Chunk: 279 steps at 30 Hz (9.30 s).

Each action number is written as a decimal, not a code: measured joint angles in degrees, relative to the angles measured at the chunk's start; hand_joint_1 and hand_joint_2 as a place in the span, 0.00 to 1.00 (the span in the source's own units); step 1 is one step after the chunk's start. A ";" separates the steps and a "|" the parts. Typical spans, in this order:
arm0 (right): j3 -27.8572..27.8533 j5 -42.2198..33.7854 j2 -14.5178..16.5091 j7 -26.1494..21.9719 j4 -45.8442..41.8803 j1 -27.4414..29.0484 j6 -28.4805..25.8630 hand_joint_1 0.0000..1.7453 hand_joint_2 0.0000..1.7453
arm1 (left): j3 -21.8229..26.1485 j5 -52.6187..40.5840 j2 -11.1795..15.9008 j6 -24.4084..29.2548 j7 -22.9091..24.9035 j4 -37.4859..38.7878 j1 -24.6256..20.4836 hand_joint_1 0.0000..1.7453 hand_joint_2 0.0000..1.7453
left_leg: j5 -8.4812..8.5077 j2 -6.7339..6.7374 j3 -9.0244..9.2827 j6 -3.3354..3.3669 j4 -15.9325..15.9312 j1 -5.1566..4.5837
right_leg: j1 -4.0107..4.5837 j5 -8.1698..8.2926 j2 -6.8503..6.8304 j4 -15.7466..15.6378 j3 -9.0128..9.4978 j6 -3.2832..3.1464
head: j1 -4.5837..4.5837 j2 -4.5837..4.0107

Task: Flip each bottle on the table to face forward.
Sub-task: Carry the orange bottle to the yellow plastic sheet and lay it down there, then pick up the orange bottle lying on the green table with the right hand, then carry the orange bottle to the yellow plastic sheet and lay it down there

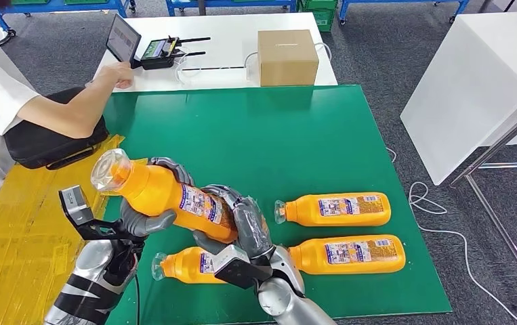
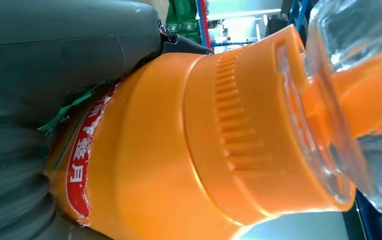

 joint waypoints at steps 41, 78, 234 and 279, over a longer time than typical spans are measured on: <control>-16.62 9.30 -12.44 7.38 -35.62 16.14 7.47 0.00 1.00 | 9.15 -88.90 14.78 32.34 28.41 9.62 0.39 1.00 1.00 | 0.00 0.00 -0.01 0.00 -0.01 0.00 | 0.01 0.00 0.02 0.00 -0.04 0.00 | -0.01 0.00; -14.60 9.03 -11.28 8.61 -29.97 12.84 9.05 0.00 1.00 | 5.25 -91.53 10.23 43.37 29.04 29.93 -6.76 0.00 1.00 | 0.00 0.00 -0.02 0.00 0.00 -0.01 | 0.01 0.00 0.01 -0.01 -0.05 0.00 | -0.01 0.00; -2.62 15.63 2.43 0.61 9.26 -1.15 -13.73 1.00 1.00 | -5.71 -6.15 2.21 3.80 8.55 2.37 -3.73 0.00 1.00 | -0.01 0.01 -0.05 0.02 -0.01 0.00 | 0.01 0.00 0.02 -0.03 -0.07 0.00 | -0.01 0.00; -1.47 22.00 3.50 1.11 11.25 -2.41 -16.40 0.00 1.00 | -4.85 -1.94 1.27 7.75 7.80 3.86 -3.36 1.00 1.00 | 0.00 -0.04 -0.10 0.01 0.00 0.00 | 0.01 0.00 0.00 -0.03 -0.08 0.00 | 0.01 0.00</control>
